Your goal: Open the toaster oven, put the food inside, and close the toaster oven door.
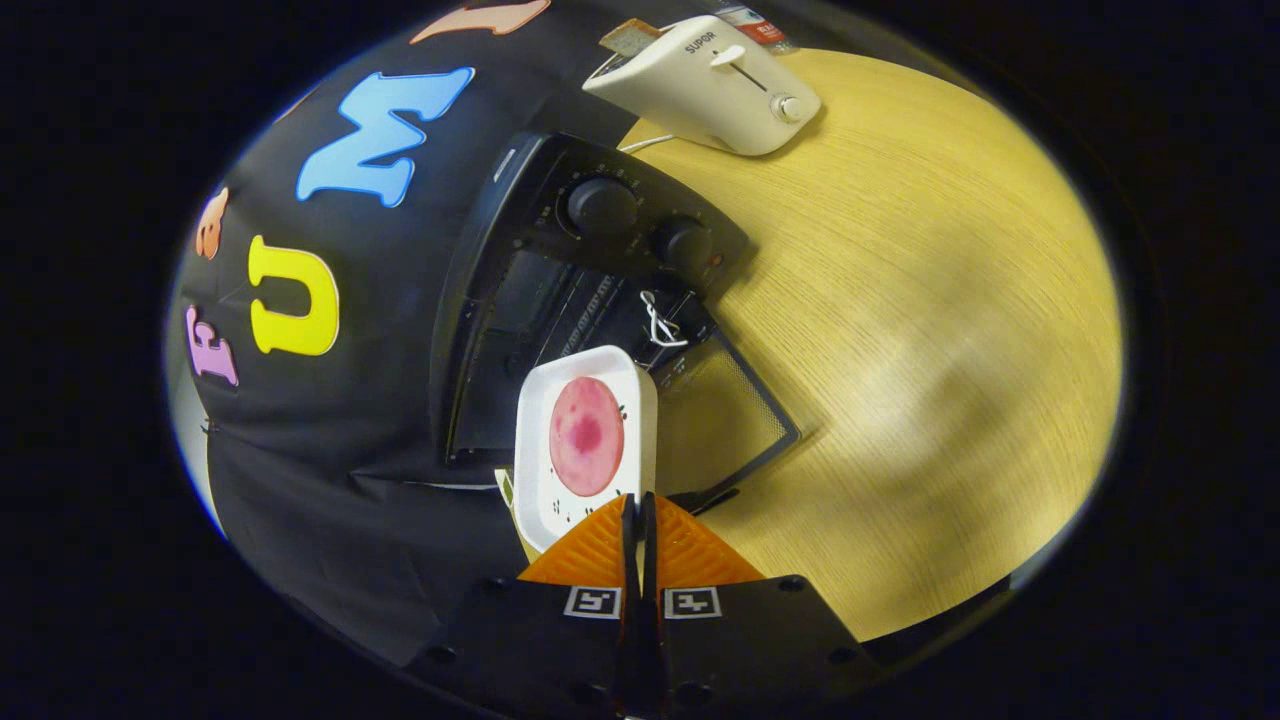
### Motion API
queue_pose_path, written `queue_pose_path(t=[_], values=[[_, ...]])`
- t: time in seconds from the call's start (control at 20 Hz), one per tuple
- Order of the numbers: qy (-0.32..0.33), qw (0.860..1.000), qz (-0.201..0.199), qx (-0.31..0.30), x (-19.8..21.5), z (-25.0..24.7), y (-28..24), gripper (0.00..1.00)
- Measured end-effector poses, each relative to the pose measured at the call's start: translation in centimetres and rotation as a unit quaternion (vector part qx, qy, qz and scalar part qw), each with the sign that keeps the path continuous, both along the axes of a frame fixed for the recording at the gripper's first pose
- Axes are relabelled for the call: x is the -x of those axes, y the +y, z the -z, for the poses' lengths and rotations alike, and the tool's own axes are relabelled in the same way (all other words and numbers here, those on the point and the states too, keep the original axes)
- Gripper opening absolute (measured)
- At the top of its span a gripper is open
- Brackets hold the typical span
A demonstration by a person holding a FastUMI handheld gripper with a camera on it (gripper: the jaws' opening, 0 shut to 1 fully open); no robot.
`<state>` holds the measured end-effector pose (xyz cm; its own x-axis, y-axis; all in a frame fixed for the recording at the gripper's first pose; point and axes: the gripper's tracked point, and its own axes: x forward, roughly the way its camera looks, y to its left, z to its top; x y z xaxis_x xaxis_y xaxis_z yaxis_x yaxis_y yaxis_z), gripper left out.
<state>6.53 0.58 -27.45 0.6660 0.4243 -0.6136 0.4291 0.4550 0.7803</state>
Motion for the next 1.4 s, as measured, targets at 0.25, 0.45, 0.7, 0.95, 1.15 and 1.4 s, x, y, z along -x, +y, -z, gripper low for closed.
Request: queue_pose_path(t=[0.25,0.45,0.7,0.95,1.15,1.4], values=[[-0.007,0.998,0.05,-0.022,-4.7,0.7,1.4,0.02],[-0.013,0.995,0.096,-0.026,-8.1,1.3,1.7,0.02],[-0.007,0.988,0.146,-0.04,-11.6,1.6,1.9,0.02],[-0.036,0.986,0.16,-0.031,-13.6,0.5,2.9,0.02],[-0.07,0.986,0.144,-0.037,-13.1,-1.5,3.7,0.13],[-0.092,0.991,0.096,-0.006,-10.8,-2.6,4.9,0.75]])
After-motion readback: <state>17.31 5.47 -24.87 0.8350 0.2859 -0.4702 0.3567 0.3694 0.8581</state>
